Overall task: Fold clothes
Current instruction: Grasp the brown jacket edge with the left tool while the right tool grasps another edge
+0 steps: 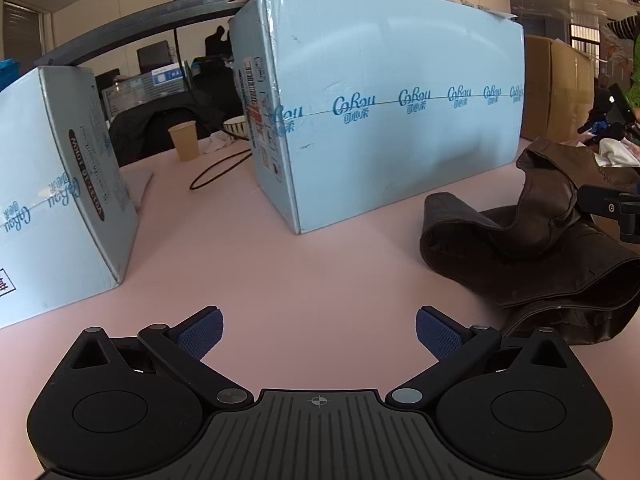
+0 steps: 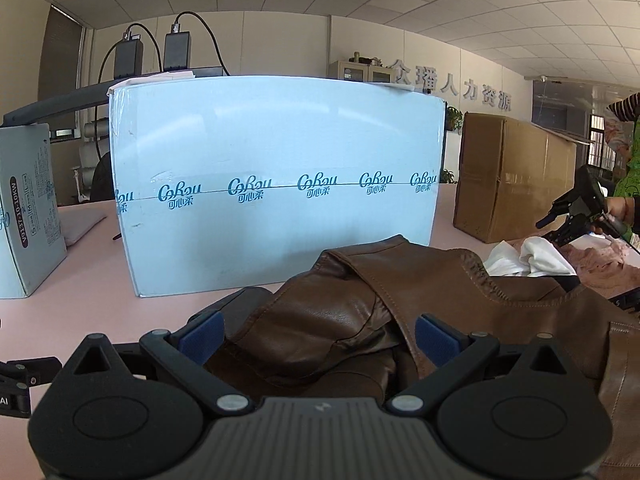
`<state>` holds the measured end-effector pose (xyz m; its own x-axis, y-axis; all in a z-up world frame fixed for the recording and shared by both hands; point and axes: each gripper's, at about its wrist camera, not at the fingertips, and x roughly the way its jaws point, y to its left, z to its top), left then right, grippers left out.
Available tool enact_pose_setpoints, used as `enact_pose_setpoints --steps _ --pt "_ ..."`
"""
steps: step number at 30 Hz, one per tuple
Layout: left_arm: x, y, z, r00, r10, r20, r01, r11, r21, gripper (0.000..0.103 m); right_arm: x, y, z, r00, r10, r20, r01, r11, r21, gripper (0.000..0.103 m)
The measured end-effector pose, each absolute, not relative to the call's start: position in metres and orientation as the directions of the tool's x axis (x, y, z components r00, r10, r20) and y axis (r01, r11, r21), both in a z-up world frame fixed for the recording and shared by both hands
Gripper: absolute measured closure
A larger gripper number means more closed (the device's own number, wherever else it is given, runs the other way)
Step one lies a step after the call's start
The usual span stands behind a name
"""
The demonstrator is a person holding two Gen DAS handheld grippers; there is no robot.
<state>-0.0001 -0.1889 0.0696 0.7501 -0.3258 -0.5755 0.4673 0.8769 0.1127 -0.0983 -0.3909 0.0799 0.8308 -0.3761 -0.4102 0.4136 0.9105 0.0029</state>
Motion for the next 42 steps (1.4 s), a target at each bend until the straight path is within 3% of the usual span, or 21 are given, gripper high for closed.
enact_pose_setpoints --steps 7,18,32,38,42 --pt "0.017 -0.238 0.067 0.735 -0.401 -0.547 0.531 0.842 0.095 0.000 -0.106 -0.431 0.080 0.799 -0.440 -0.409 0.463 0.885 -0.047 0.000" --pt "0.066 -0.279 0.033 0.760 -0.350 -0.547 0.497 0.856 0.143 0.000 -0.091 -0.470 0.052 0.761 -0.449 -0.468 0.464 0.881 -0.089 0.000" --pt "0.103 -0.283 0.007 0.716 -0.432 -0.549 0.543 0.838 0.048 0.000 -0.062 -0.462 0.022 0.739 -0.517 -0.432 0.461 0.856 -0.236 0.004" --pt "0.105 -0.295 0.006 0.696 -0.460 -0.551 0.586 0.808 0.065 0.001 -0.056 -0.467 0.016 0.725 -0.532 -0.436 0.482 0.845 -0.231 0.014" --pt "0.102 -0.301 0.005 0.688 -0.469 -0.554 0.609 0.788 0.090 0.012 -0.055 -0.467 0.015 0.721 -0.552 -0.419 0.494 0.833 -0.247 0.034"
